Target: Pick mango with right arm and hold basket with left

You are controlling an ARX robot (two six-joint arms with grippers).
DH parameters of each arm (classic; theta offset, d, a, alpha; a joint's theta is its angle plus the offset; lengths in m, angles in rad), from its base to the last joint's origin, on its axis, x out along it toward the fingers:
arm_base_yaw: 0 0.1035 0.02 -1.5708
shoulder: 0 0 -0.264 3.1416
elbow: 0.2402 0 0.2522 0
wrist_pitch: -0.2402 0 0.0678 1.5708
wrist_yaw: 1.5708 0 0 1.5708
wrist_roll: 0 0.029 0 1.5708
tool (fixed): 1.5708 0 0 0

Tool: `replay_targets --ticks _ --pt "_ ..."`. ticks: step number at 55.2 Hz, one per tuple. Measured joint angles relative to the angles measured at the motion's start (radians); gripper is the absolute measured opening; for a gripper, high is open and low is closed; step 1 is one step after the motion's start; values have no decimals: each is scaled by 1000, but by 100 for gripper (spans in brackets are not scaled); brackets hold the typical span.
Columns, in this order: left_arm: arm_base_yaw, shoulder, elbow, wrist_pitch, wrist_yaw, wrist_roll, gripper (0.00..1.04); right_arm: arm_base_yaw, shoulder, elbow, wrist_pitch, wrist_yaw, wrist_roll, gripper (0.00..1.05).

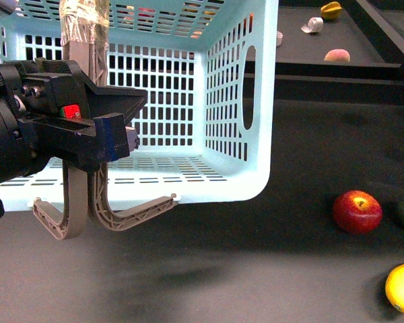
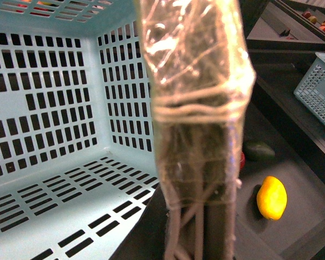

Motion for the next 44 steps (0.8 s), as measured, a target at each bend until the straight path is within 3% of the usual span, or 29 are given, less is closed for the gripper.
replay_targets --ticks 9,14,32,44 --pt "0 0 0 0 1 0 9 -184 332 10 250 -139 -42 97" --pt "0 0 0 0 1 0 9 -253 653 13 506 -174 -105 97" --pt "0 0 0 2 0 0 9 -263 1480 101 1078 -147 -195 97" --pt "0 0 0 2 0 0 9 -225 1845 173 1276 -97 -198 97"
